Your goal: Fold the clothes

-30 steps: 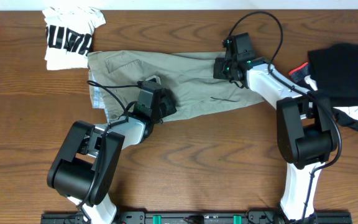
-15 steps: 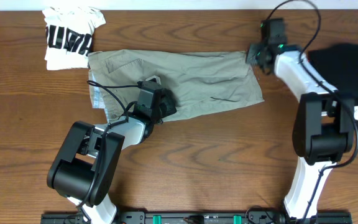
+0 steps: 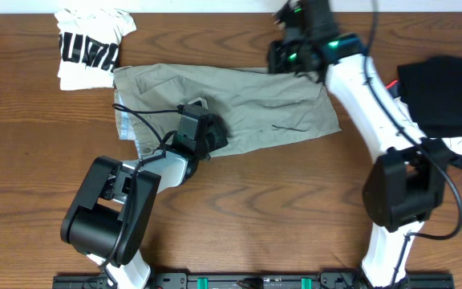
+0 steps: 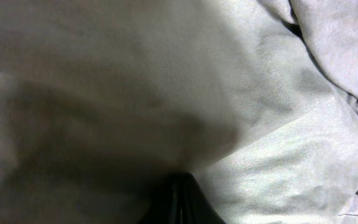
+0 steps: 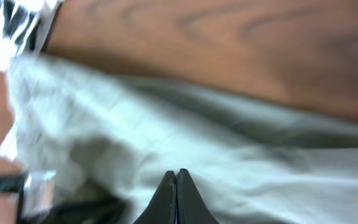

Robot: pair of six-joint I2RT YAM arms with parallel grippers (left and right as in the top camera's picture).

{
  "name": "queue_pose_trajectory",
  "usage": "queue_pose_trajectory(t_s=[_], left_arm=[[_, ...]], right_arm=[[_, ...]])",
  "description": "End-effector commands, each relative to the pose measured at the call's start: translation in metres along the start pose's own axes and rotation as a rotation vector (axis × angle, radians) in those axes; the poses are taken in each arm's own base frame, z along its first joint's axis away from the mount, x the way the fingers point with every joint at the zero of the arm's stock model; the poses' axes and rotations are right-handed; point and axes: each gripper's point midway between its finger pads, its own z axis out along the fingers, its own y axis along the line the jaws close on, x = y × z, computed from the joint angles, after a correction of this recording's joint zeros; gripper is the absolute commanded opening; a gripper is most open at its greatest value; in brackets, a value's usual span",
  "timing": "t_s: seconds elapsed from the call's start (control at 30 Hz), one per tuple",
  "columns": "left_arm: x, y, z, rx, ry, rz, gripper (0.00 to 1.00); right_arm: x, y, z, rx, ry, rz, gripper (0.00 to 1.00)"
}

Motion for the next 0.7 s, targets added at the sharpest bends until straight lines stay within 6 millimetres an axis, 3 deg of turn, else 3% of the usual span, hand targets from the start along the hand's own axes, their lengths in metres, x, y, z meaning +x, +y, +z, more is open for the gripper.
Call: queue_pose_trajectory(t_s=[0.0,0.1,0.33,0.67], left_arm=[[0.032,0.036,0.007,-0.110,0.078,-0.010,0.06],[0.032,0.036,0.007,-0.110,0.078,-0.010,0.06],[0.032,0.036,0.007,-0.110,0.078,-0.009,0.06],[0.032,0.036,0.008,-0.110,0.077,-0.010,0.06]], right_arm=[[0.028,0.021,0.027,-0.045,0.095,-0.016,0.01],[0.045,0.032,0.045,-0.053,0.146,0.026,0.01],[0.073,0.037,0.075,-0.062,0.234,0.102,0.01],[0.094,0.020,0.121,-0.045,0.272,0.164,0.01]])
